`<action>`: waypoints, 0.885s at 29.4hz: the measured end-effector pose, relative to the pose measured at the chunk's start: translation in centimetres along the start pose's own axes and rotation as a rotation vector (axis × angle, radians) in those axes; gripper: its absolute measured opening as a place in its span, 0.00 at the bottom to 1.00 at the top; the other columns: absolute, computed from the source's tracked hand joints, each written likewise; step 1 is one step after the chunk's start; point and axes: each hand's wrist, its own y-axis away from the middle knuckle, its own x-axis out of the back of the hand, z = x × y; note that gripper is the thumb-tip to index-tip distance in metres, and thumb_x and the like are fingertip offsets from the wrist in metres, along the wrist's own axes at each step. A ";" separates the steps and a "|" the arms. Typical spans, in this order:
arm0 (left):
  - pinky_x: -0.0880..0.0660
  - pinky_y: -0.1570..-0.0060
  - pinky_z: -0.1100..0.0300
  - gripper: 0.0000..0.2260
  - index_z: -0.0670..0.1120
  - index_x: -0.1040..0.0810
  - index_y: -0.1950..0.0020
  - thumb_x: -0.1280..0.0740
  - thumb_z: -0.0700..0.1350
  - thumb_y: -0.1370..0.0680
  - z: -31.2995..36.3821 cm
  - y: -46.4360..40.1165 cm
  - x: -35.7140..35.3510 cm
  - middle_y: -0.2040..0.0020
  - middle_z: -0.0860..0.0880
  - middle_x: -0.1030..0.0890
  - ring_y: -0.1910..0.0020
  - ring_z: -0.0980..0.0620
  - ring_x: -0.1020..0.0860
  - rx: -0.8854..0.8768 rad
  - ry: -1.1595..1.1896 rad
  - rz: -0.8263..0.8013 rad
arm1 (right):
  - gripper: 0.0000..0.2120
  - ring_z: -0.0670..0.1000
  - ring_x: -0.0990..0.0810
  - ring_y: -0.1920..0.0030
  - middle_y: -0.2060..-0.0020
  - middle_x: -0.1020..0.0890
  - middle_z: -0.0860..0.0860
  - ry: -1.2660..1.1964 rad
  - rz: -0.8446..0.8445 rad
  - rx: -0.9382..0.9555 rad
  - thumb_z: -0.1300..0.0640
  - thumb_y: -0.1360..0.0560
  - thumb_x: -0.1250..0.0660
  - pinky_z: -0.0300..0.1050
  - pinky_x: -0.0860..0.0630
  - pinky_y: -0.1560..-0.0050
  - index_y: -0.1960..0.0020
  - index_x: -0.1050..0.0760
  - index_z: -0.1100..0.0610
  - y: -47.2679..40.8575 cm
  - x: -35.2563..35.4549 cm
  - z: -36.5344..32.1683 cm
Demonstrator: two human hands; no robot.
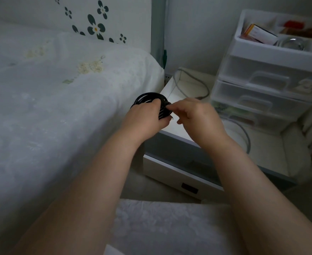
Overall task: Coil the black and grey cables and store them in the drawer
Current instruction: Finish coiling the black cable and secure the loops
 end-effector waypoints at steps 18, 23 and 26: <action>0.46 0.70 0.55 0.12 0.44 0.32 0.52 0.42 0.52 0.20 2.1 0.6 -0.7 0.69 0.49 0.29 0.69 0.45 0.34 -0.006 -0.220 0.261 | 0.18 0.56 0.30 0.70 0.71 0.27 0.53 0.143 0.152 -0.134 0.51 0.24 0.38 0.44 0.41 0.71 0.67 0.28 0.61 0.0 -0.1 -0.8; 0.41 0.65 0.58 0.13 0.40 0.26 0.60 0.26 0.47 0.30 2.5 0.6 -1.2 0.76 0.46 0.25 0.78 0.46 0.37 -0.078 -0.329 0.351 | 0.20 0.50 0.36 0.76 0.79 0.31 0.54 -0.505 0.081 -0.614 0.55 0.25 0.37 0.40 0.38 0.73 0.70 0.27 0.67 -0.3 -0.5 -1.2; 0.41 0.65 0.58 0.14 0.41 0.27 0.62 0.23 0.45 0.35 2.9 0.6 -1.6 0.77 0.45 0.25 0.78 0.44 0.27 -0.120 -0.294 0.341 | 0.19 0.48 0.41 0.80 0.83 0.35 0.50 -1.039 0.025 -0.855 0.59 0.25 0.39 0.35 0.44 0.80 0.75 0.30 0.58 -0.2 -0.4 -1.1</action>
